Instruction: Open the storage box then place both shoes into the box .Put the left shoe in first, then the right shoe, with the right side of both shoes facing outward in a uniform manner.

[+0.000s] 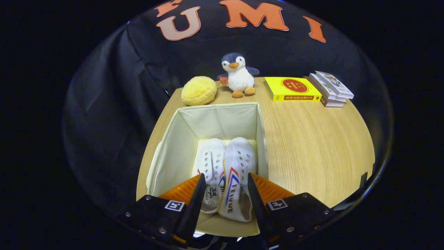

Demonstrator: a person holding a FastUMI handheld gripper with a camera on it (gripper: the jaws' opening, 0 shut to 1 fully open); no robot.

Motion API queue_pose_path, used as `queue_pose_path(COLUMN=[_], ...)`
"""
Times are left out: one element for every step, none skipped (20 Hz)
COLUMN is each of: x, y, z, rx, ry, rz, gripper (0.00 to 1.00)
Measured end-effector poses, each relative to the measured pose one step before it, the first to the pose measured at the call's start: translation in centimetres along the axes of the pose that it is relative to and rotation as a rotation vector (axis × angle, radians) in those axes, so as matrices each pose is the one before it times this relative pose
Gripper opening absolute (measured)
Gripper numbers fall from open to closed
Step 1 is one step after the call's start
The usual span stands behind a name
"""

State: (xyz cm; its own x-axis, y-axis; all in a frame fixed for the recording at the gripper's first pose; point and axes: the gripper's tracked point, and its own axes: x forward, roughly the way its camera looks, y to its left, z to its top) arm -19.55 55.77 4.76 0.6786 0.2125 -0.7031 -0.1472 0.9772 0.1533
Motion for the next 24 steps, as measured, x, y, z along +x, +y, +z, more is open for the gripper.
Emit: queue_pose_path(x=[-0.657, -0.948, -0.794, -0.887, -0.832, -0.941, -0.936, -0.950, -0.965, -0.870, -0.787, -0.855, -0.930, -0.735, -0.871, -0.701, -0.646, -0.660, -0.501, -0.454, -0.386, -0.226, -0.342, -0.127], y=[-0.072, -0.275, -0.445, -0.561, -0.528, -0.656, -0.836, -0.974, -0.829, -0.949, -1.110, -1.284, -1.331, -1.340, -1.377, -1.374, -1.490, -1.457, -1.575, -1.600, -1.543, -1.384, -1.229, -1.227], z=[0.884, 0.970, 0.965, 1.158, 1.094, 1.237, 1.384, 1.455, 1.295, 1.282, 1.333, 1.183, 1.167, 1.291, 1.404, 1.293, 1.176, 1.073, 0.928, 0.657, 0.570, 0.450, 0.325, 0.346], rx=[-0.00412, -0.00598, -0.00658, -0.00469, -0.00234, -0.00007, -0.00546, -0.00432, 0.00105, 0.00331, 0.00627, 0.00413, 0.00490, 0.00372, 0.00291, 0.00416, 0.00132, -0.00064, 0.00004, -0.00183, 0.00082, 0.00411, 0.00275, 0.00121], ry=[-0.02717, -0.02958, -0.02853, -0.03115, -0.03093, -0.03532, -0.04012, -0.03919, -0.03668, -0.03566, -0.03448, -0.03198, -0.02987, -0.03565, -0.03641, -0.03488, -0.03088, -0.02757, -0.02278, -0.01618, -0.01364, -0.00973, -0.00579, -0.00648], rz=[0.00691, 0.00469, -0.00128, -0.00147, -0.00096, -0.00167, -0.00828, -0.00642, -0.00257, -0.00053, -0.00396, -0.00784, -0.00872, -0.00796, -0.00895, -0.00846, -0.00781, -0.00923, -0.01117, -0.01131, -0.00992, -0.00886, -0.00306, -0.00344], gripper=[0.77, 0.89, 0.94, 0.98, 0.98, 0.98, 0.98, 0.98, 0.98, 0.98, 0.98, 0.98, 0.98, 0.98, 0.98, 0.97, 0.98, 0.97, 0.98, 0.97, 0.97, 0.97, 0.97, 0.97])
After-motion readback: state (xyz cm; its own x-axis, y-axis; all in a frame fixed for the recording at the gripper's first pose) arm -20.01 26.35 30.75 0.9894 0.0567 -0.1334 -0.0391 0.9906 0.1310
